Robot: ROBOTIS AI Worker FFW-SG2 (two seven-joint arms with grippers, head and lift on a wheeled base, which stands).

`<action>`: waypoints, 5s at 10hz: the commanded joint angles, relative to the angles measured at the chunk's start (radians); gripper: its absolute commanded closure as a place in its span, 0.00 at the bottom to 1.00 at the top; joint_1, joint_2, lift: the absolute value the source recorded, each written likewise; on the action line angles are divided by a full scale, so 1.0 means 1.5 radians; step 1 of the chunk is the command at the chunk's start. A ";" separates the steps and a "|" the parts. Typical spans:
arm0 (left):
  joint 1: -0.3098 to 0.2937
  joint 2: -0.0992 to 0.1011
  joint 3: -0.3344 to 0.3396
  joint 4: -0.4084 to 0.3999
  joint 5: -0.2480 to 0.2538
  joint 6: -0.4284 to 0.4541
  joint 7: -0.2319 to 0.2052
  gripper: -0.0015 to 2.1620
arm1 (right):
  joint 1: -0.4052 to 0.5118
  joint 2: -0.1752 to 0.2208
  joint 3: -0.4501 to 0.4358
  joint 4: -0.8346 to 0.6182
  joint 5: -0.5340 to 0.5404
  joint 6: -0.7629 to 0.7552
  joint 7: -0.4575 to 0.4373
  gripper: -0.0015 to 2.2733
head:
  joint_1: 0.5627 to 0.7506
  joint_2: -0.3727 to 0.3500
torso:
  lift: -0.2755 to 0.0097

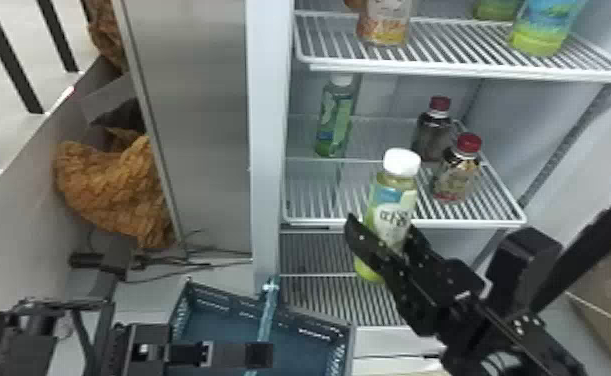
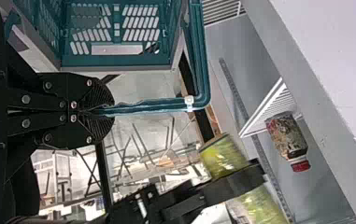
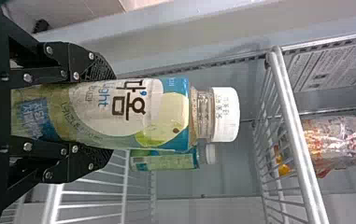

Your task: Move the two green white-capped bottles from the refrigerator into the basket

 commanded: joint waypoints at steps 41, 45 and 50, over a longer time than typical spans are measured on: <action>-0.001 -0.003 -0.004 0.000 0.009 0.000 0.000 0.54 | -0.235 0.038 0.014 0.307 0.097 -0.130 -0.039 0.02 | 0.70 0.31 | 0.04; -0.002 -0.002 -0.006 0.000 0.013 0.000 0.000 0.54 | -0.318 0.043 0.026 0.425 0.100 -0.193 -0.053 0.00 | 0.70 0.31 | 0.04; -0.006 0.001 -0.009 0.000 0.013 0.000 0.001 0.54 | -0.413 0.042 0.045 0.561 0.097 -0.250 -0.069 0.00 | 0.70 0.33 | 0.04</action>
